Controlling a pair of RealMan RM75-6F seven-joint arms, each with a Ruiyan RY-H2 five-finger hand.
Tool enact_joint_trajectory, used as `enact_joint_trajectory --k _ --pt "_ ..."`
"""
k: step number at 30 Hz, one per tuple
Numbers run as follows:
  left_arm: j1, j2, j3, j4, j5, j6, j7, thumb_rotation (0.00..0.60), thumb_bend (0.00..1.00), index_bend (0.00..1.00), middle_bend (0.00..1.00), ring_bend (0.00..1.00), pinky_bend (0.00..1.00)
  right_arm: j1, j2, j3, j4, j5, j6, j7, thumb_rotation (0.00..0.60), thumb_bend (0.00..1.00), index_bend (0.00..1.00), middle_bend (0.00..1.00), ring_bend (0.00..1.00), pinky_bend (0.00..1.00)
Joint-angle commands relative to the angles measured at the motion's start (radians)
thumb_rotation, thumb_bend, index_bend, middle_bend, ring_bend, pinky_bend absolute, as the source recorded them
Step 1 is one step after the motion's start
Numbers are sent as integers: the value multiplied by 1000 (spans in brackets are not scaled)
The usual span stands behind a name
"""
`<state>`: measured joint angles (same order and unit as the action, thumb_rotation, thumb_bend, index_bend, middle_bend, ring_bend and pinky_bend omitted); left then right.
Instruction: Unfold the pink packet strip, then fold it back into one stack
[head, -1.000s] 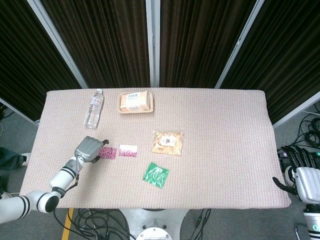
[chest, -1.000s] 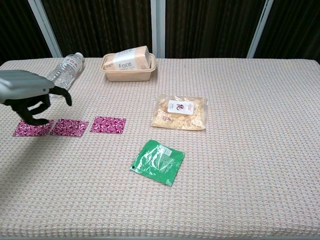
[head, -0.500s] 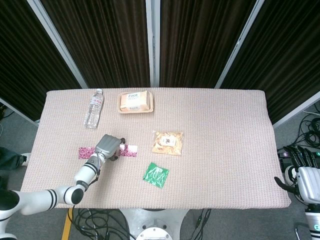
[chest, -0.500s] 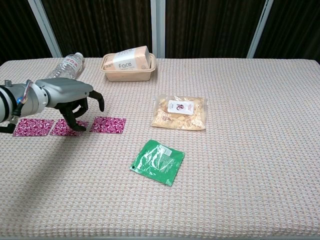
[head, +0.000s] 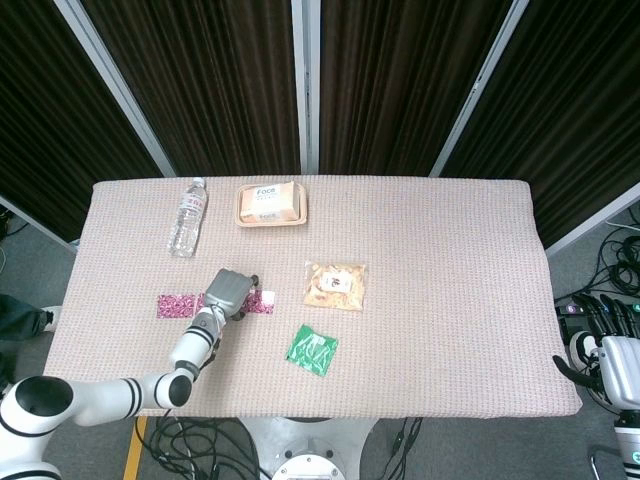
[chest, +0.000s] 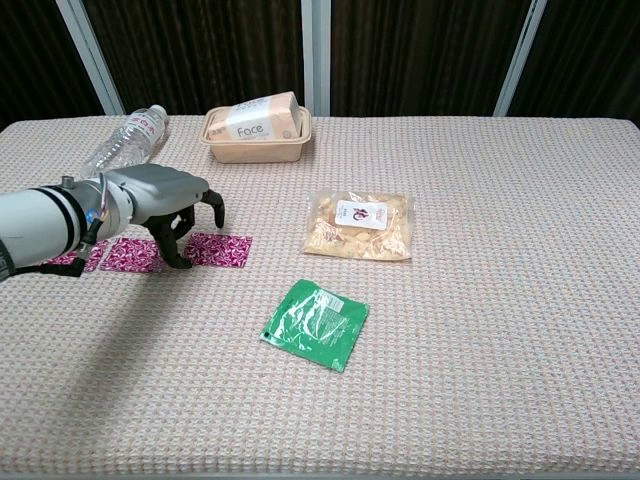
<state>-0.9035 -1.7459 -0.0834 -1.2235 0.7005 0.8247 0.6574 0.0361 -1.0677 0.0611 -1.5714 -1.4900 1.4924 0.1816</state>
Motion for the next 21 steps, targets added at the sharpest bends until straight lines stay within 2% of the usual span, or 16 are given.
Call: enact_joint_trajectory --k 1,11,21 --pt "0 -11 1 11 -1 6 4 600 257 354 884 825 886 -1 1 0 1 1 2 2 600 87 115 118 34 21" --pt "0 -31 -4 27 4 16 11 600 244 355 884 826 887 -2 1 0 4 2 -2 5 599 86 115 118 35 21" --pt "9 -48 -2 51 25 18 5 600 244 411 888 828 886 -4 2 0 5 5 -4 6 600 88 115 123 35 22"
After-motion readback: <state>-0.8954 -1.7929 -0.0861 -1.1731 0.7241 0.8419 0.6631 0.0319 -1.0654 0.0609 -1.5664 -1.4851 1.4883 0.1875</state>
